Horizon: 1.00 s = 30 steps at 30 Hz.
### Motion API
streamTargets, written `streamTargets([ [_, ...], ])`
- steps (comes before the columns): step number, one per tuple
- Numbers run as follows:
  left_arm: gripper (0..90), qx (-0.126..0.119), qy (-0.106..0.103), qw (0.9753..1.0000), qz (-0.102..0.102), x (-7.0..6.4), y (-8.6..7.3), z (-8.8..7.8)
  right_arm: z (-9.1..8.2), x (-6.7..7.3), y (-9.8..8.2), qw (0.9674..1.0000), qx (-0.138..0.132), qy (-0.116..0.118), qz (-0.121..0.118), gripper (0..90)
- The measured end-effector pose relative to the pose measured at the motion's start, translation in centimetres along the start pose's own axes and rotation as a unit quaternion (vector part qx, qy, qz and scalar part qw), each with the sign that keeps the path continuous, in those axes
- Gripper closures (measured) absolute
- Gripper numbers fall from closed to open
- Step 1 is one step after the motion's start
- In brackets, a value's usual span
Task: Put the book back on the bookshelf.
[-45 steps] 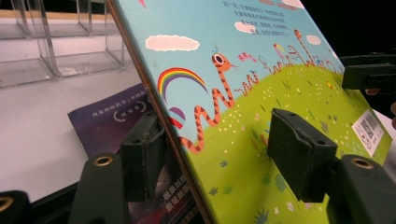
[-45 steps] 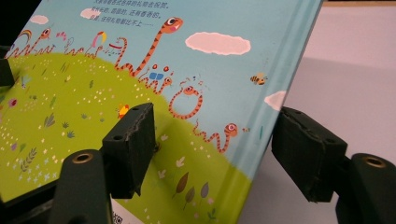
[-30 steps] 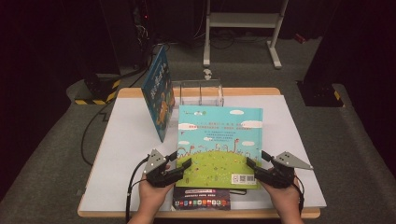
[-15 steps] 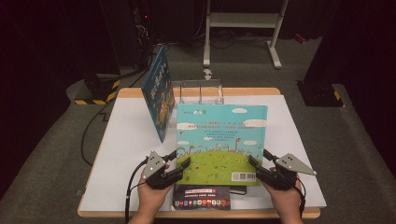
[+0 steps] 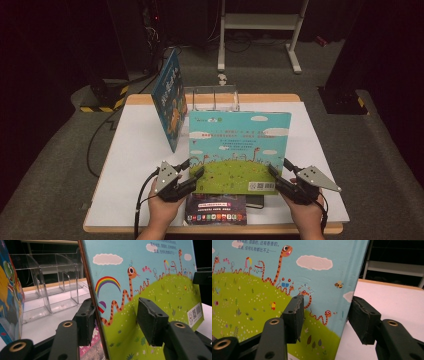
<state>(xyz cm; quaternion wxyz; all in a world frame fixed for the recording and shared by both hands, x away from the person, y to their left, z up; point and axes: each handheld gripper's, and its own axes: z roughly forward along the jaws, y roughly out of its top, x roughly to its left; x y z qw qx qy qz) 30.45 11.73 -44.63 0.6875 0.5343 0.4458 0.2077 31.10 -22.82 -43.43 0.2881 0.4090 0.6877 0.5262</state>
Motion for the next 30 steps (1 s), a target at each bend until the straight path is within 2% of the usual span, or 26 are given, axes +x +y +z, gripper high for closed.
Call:
streamTargets([
  [14,52.6,-0.017,0.002,0.9994,0.03,-0.3,0.2,1.1,0.0,-0.4,0.6,0.9994,-0.029,-0.016,-0.005,50.2],
  [20,55.0,-0.023,0.002,0.9984,0.052,-0.6,0.3,1.9,0.0,-0.8,0.9,0.9988,-0.039,-0.028,-0.004,50.7],
  [30,53.2,-0.022,0.001,0.9989,0.043,-0.4,0.0,1.8,-0.3,-0.7,0.8,0.9981,-0.052,-0.027,-0.017,50.8],
])
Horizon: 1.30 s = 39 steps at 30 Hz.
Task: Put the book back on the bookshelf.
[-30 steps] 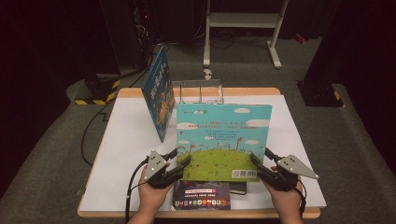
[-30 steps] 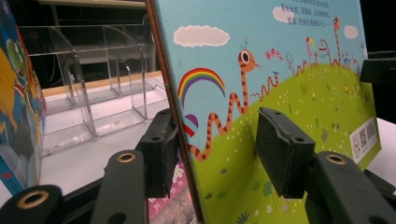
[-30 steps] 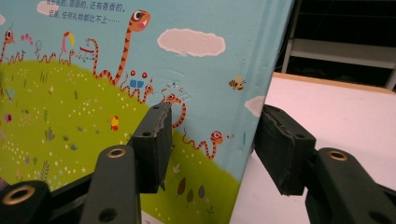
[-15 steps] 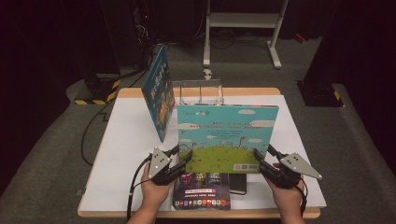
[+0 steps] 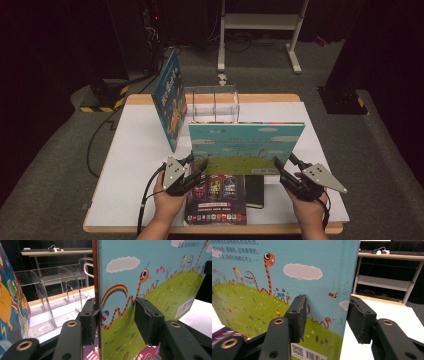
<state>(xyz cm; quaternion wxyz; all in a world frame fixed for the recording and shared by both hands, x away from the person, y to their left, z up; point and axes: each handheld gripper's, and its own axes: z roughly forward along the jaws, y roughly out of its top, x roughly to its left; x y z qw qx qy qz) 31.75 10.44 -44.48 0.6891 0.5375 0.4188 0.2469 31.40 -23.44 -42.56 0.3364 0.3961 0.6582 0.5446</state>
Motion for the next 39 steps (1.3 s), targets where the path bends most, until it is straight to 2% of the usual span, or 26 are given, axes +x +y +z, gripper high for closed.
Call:
streamTargets([
  [3,52.5,-0.001,-0.005,0.9999,-0.009,0.0,-0.1,-0.1,-0.2,0.1,0.0,1.0,-0.002,0.005,0.0,49.0],
  [9,50.6,-0.002,-0.01,0.9999,-0.01,0.0,-0.1,-0.4,-0.5,0.1,-0.1,0.9998,-0.004,0.02,0.003,45.5],
  [14,48.3,-0.005,-0.014,0.9997,-0.022,0.0,-0.2,-0.6,-0.6,0.0,-0.2,0.9995,-0.006,0.031,0.006,42.5],
  [19,46.6,-0.003,-0.014,0.9998,-0.016,-0.1,-0.2,-0.9,-0.5,0.2,-0.1,0.9989,-0.007,0.044,0.009,37.4],
  [22,46.1,-0.004,-0.015,0.9997,-0.016,-0.2,-0.2,-1.0,-0.5,0.4,-0.1,0.9987,-0.013,0.05,0.002,34.4],
  [25,45.4,-0.002,-0.016,0.9998,-0.014,-0.1,-0.1,-1.1,-0.5,0.4,0.1,0.9979,-0.014,0.062,0.004,28.7],
  [34,44.8,-0.004,-0.011,0.9997,-0.019,-0.1,0.0,-1.3,0.0,0.6,0.3,0.9959,-0.01,0.09,-0.004,24.5],
  [39,45.2,-0.006,0.002,0.9997,-0.026,0.4,0.1,-1.6,0.6,0.4,0.5,0.9945,-0.005,0.104,0.007,22.1],
])
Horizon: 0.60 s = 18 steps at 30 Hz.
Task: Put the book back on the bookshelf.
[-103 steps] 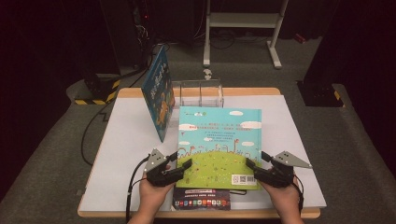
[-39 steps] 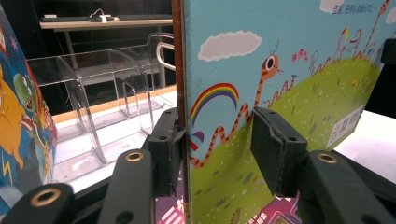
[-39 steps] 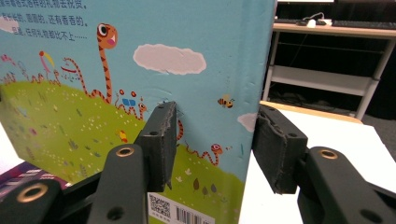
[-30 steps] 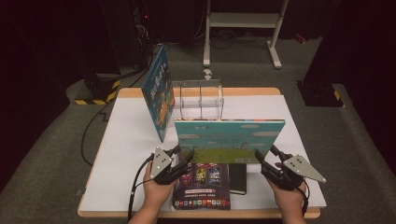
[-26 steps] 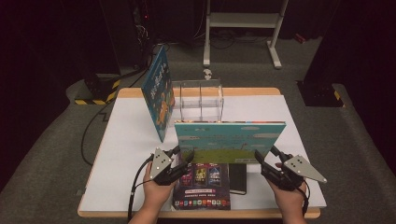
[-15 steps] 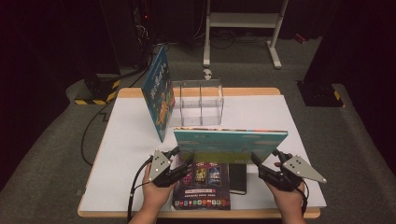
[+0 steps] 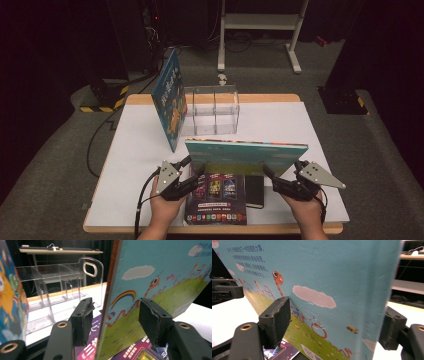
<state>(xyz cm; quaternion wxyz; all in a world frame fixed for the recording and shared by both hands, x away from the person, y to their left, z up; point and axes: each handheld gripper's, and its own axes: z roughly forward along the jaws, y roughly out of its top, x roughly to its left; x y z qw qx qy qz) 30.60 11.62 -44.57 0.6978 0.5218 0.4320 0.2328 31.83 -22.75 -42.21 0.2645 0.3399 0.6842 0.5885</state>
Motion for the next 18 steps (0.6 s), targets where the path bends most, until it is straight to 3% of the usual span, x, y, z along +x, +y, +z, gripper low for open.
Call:
streamTargets([
  [6,45.3,0.001,0.015,0.9999,0.006,0.9,0.1,-0.9,0.5,-0.1,0.1,0.9999,0.001,0.01,0.002,24.1],
  [10,44.8,0.003,0.032,0.9994,0.006,1.9,0.2,-1.4,0.6,-0.3,0.2,0.9998,0.0,0.021,0.005,31.0],
  [18,44.2,-0.006,0.074,0.9972,-0.011,4.4,1.0,-2.4,0.7,-0.5,0.3,0.9995,-0.002,0.031,0.006,36.1],
])
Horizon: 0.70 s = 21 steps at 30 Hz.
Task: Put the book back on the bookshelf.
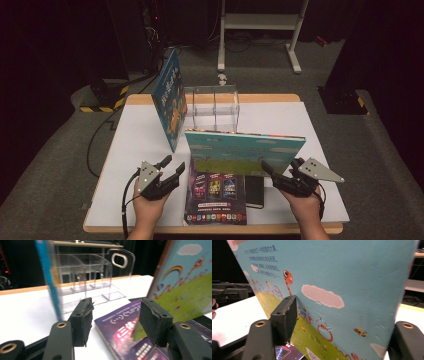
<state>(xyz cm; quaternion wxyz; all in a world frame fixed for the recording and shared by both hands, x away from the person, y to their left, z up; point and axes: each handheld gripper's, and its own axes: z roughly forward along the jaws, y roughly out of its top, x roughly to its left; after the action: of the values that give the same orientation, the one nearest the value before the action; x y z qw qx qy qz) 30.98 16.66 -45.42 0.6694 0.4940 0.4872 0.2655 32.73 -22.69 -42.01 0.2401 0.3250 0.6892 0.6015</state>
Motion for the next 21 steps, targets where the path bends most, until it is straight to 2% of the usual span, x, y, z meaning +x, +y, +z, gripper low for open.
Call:
streamTargets([
  [3,44.3,-0.008,0.005,0.9999,-0.008,0.3,0.4,-0.1,-0.1,0.0,0.0,1.0,-0.002,0.005,-0.001,41.0],
  [9,44.3,-0.01,0.008,0.9999,-0.01,0.7,0.7,-0.2,-0.4,0.0,-0.1,0.9999,-0.004,0.017,-0.001,52.3],
  [13,44.3,-0.01,0.008,0.9999,-0.009,0.8,0.8,-0.2,-0.6,0.2,-0.3,0.9994,-0.008,0.03,-0.013,61.5],
  [15,44.3,-0.011,0.008,0.9999,-0.011,0.8,0.8,-0.2,-0.6,0.3,-0.3,0.9984,-0.01,0.052,-0.019,68.8],
  [17,44.3,-0.01,0.008,0.9999,-0.012,0.9,0.7,-0.2,-0.5,0.7,-0.2,0.9957,-0.012,0.089,-0.022,75.5],
  [18,44.3,-0.01,0.009,0.9998,-0.012,0.9,0.7,-0.2,-0.5,1.0,-0.1,0.9954,-0.013,0.089,-0.033,76.1],
  [19,44.3,-0.01,0.009,0.9998,-0.013,0.9,0.7,-0.2,-0.3,1.7,0.1,0.9962,-0.011,0.076,-0.042,75.1],
  [20,44.3,-0.01,0.009,0.9998,-0.012,0.9,0.7,-0.2,-0.1,2.1,0.3,0.9974,-0.002,0.061,-0.04,75.3],
  [21,44.3,-0.01,0.009,0.9998,-0.012,1.0,0.7,-0.2,0.1,1.9,0.3,0.998,-0.001,0.061,-0.018,76.4],
])
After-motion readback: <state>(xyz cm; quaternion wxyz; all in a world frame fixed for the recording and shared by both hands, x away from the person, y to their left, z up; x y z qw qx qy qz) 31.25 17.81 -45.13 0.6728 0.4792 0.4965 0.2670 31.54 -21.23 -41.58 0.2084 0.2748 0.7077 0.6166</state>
